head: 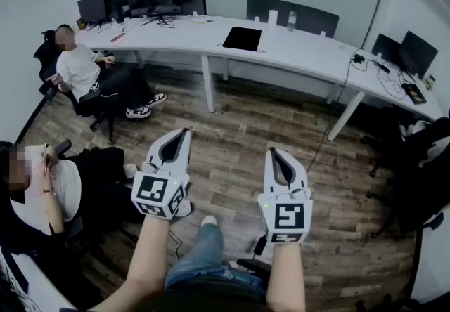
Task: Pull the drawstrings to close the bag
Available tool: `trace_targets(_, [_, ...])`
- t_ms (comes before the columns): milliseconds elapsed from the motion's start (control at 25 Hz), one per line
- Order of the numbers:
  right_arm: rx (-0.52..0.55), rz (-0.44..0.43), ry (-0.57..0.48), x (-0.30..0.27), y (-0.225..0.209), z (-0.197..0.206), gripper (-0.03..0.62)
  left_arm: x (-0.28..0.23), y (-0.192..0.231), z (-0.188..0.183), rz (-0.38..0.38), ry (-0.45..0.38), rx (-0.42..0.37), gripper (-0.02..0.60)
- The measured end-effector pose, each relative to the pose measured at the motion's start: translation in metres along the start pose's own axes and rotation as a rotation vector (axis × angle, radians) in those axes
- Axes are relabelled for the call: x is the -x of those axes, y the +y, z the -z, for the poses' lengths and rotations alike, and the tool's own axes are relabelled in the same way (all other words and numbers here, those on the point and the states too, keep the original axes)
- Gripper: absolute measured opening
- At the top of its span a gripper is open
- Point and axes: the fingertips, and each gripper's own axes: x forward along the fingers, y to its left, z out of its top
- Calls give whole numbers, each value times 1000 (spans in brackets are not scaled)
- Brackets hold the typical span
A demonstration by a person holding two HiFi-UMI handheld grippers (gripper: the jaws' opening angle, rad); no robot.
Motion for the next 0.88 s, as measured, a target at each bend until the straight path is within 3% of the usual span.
trace_targets(400, [6, -17, 6, -91, -10, 11, -6, -75, 47, 28, 22, 10, -3, -3])
trace_targets(880, [25, 7, -29, -272, -35, -6, -6, -232, 148, 41, 79, 3, 2, -3])
